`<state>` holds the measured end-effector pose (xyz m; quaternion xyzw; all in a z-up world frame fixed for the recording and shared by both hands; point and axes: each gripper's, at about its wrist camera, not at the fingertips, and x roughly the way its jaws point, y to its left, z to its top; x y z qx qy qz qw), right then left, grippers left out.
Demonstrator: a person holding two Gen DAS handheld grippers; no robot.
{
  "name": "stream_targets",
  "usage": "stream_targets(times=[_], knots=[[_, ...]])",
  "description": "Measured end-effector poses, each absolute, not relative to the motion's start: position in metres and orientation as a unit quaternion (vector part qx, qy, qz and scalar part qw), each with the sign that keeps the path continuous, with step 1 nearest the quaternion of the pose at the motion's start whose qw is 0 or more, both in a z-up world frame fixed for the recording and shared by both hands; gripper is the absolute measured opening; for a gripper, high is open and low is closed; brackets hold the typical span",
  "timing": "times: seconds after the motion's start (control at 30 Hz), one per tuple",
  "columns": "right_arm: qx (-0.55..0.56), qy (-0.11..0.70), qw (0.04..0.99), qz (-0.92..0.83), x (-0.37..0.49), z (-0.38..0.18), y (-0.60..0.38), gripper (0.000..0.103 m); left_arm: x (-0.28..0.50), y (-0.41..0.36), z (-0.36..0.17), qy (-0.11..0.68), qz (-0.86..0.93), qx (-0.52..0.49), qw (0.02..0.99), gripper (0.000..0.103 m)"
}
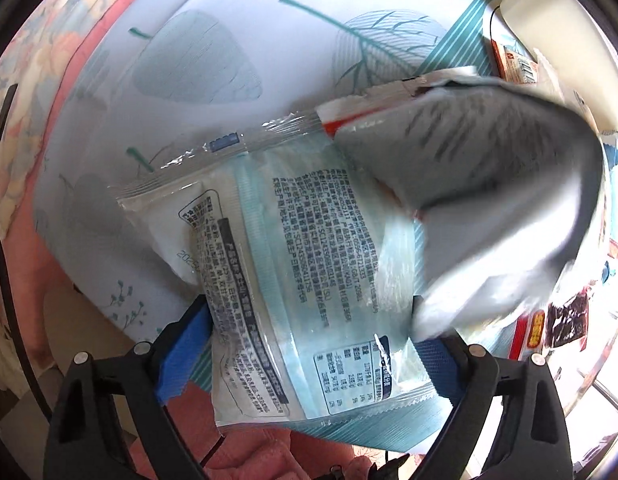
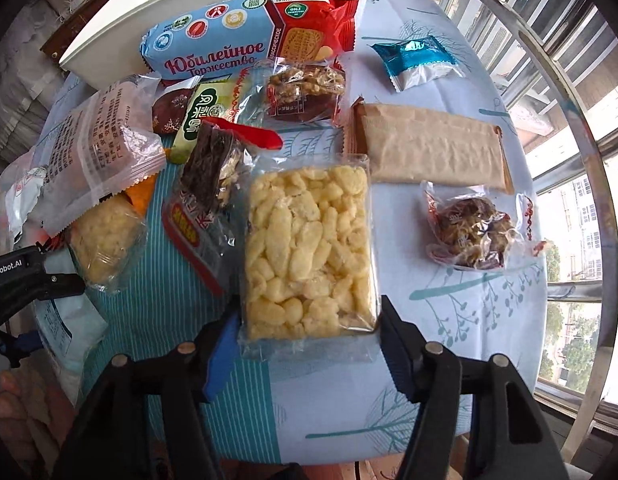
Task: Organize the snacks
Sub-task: 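Lift both held bags and carry them over the white tray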
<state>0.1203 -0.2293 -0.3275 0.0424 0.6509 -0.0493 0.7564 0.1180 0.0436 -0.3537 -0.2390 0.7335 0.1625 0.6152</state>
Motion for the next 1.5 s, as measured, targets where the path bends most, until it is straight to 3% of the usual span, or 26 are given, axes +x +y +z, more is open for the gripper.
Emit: stream_targets(times=[0.43, 0.93, 1.5], knots=[[0.065, 0.642, 0.763, -0.047, 0.113, -0.292, -0.247, 0.061, 0.096, 0.062, -0.326, 0.734, 0.153, -0.245, 0.614, 0.09], [0.103, 0.58, 0.806, -0.056, 0.111, -0.196, -0.245, 0.061, 0.111, 0.057, -0.196, 0.699, 0.109, -0.209, 0.676, 0.088], [0.124, 0.458, 0.879, -0.054, 0.157, -0.116, -0.242, 0.061, 0.21, 0.025, -0.097, 0.61, 0.007, -0.14, 0.78, 0.083]])
